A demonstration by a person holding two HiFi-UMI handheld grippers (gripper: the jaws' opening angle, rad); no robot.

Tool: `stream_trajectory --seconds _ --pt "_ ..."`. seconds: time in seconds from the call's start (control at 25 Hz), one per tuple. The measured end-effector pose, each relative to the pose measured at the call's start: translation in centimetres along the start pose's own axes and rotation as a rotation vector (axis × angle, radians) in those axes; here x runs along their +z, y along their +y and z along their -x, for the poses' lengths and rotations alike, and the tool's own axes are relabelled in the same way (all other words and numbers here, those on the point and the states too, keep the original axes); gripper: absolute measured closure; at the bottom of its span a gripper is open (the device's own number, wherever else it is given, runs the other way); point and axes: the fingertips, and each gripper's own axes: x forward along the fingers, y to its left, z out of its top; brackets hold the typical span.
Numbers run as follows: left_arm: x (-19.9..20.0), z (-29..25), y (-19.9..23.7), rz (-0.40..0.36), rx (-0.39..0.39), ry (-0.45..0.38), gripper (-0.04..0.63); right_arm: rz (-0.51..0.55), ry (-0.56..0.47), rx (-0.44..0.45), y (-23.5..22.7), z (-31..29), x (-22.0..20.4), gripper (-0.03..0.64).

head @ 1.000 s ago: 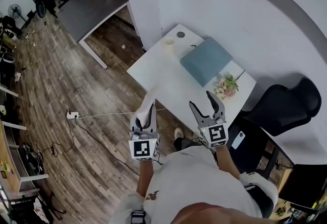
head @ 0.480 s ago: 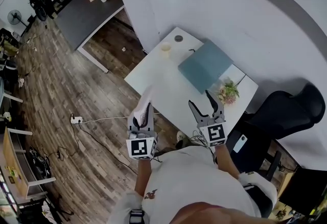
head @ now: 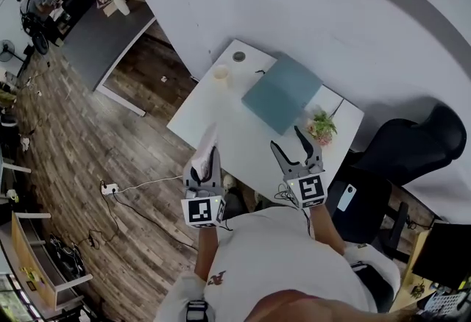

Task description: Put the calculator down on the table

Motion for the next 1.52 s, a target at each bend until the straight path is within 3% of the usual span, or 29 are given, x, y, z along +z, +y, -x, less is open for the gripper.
stream_trajectory --seconds 0.96,1.52 --pt "-3.1 -11.8 8.2 0.027 -0.338 0.004 0.515 0.015 0.124 -0.31 0.3 -9.6 -0.4 0.334" --pt "-6.4 -16.0 6.6 0.062 -0.576 0.046 0.515 -0.022 0.237 -0.498 -0.3 -9.5 -3.1 0.348"
